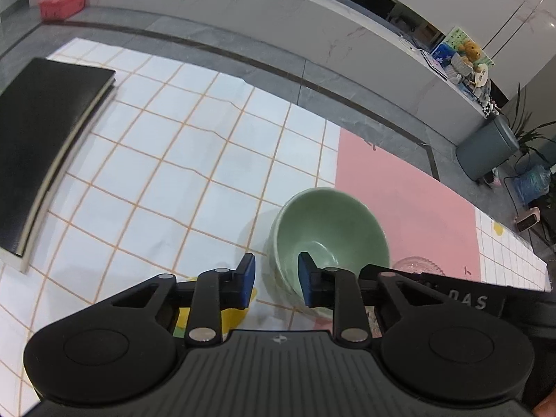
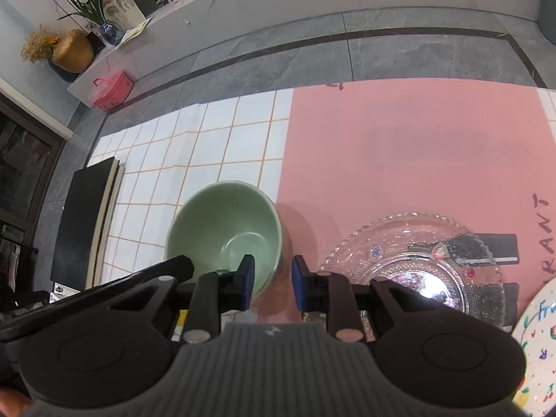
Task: Organize plates and bowls
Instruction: 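Move both grippers to the green ceramic bowl and close them on its rim, then carry the green bowl over the steel bowl stack and lower it inside, then open both grippers and lift them off the green bowl rim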
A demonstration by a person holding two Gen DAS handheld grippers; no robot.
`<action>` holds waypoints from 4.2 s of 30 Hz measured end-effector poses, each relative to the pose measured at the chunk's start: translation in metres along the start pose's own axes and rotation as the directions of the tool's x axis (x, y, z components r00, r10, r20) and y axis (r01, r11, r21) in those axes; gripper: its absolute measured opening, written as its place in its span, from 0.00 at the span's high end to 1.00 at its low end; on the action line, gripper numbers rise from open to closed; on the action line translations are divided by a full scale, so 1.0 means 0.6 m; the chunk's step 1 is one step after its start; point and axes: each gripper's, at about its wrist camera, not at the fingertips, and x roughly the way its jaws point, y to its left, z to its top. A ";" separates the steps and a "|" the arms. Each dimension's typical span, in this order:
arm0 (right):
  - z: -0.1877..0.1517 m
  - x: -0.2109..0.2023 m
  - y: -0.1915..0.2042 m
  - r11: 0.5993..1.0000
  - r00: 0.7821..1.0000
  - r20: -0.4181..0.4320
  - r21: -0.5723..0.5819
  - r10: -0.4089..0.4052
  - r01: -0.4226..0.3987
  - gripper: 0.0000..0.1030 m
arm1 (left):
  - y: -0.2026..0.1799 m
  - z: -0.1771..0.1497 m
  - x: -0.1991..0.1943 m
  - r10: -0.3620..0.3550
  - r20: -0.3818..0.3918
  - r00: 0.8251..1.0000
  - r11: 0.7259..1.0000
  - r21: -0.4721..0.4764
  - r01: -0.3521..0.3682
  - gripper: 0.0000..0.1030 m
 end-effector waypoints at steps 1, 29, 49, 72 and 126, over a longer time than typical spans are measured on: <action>0.000 0.005 0.001 1.000 1.000 -0.004 -0.001 -0.005 0.005 0.85 | 0.000 -0.001 0.003 -0.003 -0.007 1.000 1.000 -0.002 0.003 0.75; -0.060 -0.075 0.035 0.999 1.000 -0.024 0.032 -0.019 0.020 0.92 | -0.037 -0.051 -0.098 0.076 -0.013 0.997 0.997 0.012 -0.076 0.85; -0.232 -0.271 0.037 0.998 0.995 0.077 0.023 0.063 -0.065 0.91 | -0.077 -0.192 -0.280 0.080 0.092 0.993 0.997 0.001 -0.080 0.87; -0.459 -0.387 -0.009 0.993 0.986 0.126 0.042 0.107 -0.113 0.91 | -0.075 -0.403 -0.379 0.008 0.082 0.997 1.000 -0.020 -0.006 0.86; -0.451 -0.288 0.022 0.995 0.999 -0.014 -0.094 -0.028 0.027 0.71 | -0.053 -0.403 -0.310 0.101 -0.037 0.994 0.995 -0.007 -0.101 0.77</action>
